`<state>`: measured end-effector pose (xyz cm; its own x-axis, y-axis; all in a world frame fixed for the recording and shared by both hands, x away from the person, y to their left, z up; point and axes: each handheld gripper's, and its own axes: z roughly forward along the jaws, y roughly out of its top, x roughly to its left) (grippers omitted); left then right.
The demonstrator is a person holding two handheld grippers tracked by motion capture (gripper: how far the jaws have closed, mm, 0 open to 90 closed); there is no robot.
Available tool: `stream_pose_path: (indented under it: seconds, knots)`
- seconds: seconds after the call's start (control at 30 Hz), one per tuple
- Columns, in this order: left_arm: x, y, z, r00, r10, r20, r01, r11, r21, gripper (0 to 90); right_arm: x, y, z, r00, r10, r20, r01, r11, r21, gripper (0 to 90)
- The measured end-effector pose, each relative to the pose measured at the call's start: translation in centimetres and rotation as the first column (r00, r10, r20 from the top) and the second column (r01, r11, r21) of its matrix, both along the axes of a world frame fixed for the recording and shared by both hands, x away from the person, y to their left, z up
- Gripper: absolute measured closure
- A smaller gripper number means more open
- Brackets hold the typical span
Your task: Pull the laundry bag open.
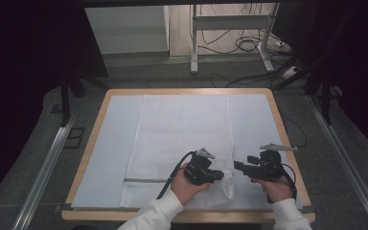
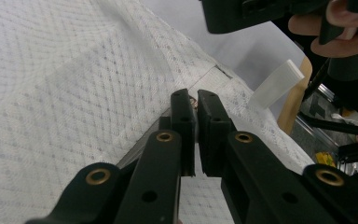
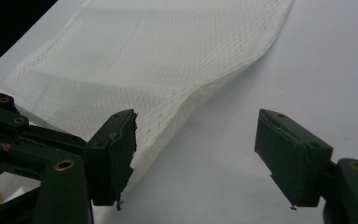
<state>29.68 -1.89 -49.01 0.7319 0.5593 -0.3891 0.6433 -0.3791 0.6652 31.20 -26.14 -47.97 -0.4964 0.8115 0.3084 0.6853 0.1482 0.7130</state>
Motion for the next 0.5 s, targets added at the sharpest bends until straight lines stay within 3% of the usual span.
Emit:
stream_pose_path:
  seconds: [0.17,0.5]
  knots:
    - [-0.1,-0.3,-0.2,1.0,-0.003,0.0,0.003,1.0,0.007,86.9,0.3,0.4,-0.2,0.9998,0.002,-0.02,-0.002,1.0,0.005,28.9]
    - [-0.2,-0.7,-0.4,1.0,-0.008,0.001,0.008,0.9998,0.018,86.9,1.4,1.7,-0.9,0.995,0.0,-0.1,0.003,0.9996,0.028,29.1]
